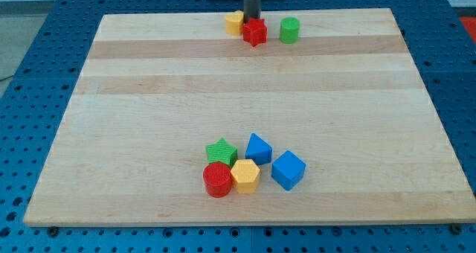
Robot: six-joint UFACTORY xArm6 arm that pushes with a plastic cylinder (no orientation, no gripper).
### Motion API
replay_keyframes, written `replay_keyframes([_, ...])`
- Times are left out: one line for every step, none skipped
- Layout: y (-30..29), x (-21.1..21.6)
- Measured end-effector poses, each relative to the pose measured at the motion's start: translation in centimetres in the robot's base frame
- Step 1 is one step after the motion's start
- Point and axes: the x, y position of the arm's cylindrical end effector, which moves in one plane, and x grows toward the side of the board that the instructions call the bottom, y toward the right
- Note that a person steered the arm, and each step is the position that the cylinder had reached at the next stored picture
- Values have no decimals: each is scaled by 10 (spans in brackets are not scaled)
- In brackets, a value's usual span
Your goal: Move the yellow heart left to the red star
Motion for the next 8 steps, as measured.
replay_keyframes([-1, -12])
replay_keyframes([-6, -25])
replay_keyframes([-8, -16])
replay_keyframes([-7, -1])
replay_keyframes([-7, -19])
replay_keyframes([-8, -26])
replay_keyframes([-11, -17])
replay_keyframes([-9, 1])
